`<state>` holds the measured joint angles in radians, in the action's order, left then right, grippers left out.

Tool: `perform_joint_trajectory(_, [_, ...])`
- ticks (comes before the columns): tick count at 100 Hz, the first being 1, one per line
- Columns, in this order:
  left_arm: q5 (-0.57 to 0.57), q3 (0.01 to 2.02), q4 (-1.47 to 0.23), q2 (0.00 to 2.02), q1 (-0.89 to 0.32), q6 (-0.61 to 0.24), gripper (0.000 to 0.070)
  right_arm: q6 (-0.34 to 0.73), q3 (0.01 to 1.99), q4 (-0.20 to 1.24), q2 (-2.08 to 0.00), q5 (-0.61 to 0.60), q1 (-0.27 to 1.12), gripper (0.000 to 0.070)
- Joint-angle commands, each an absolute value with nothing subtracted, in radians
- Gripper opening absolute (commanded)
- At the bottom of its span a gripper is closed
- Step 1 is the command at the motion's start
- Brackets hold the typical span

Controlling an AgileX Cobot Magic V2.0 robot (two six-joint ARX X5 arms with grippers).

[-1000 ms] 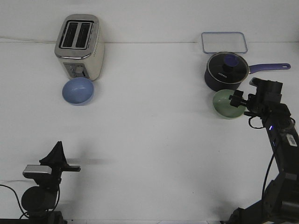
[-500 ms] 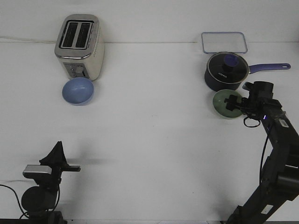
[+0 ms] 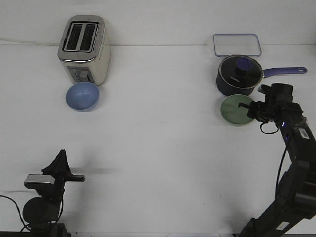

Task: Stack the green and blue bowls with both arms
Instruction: 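Lift the green bowl with the right gripper and lower it nearer the robot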

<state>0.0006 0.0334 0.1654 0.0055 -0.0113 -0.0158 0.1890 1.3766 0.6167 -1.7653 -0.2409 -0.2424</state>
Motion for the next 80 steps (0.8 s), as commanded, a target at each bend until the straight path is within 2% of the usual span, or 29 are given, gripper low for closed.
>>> perform_joint_trajectory(1, [0.001,0.014,0.178,0.005,-0.012,-0.013,0.0013,0.173,1.402,0.619,-1.701,-0.289,-0.244,0.0000])
perform_joint_trajectory(20, [0.001,0.014,0.178,0.005,-0.012,-0.013,0.0013,0.167,1.402,0.728,-1.539,-0.398,-0.218,0.0000])
perform_joint_trajectory(44, [0.001,0.014,0.178,0.005,-0.012,-0.013,0.0013,0.163,1.324,0.799,-1.362,-0.474,-0.073,0.0000])
perform_joint_trajectory(61, [0.001,0.014,0.178,0.005,-0.012,-0.013,0.0013,0.196,1.163,0.774,-1.280,-0.479,0.094,0.0000])
perform_joint_trajectory(80, [0.001,0.014,0.178,0.005,-0.012,-0.013,0.0013,0.299,0.961,0.647,-1.264,-0.477,0.306,0.0000])
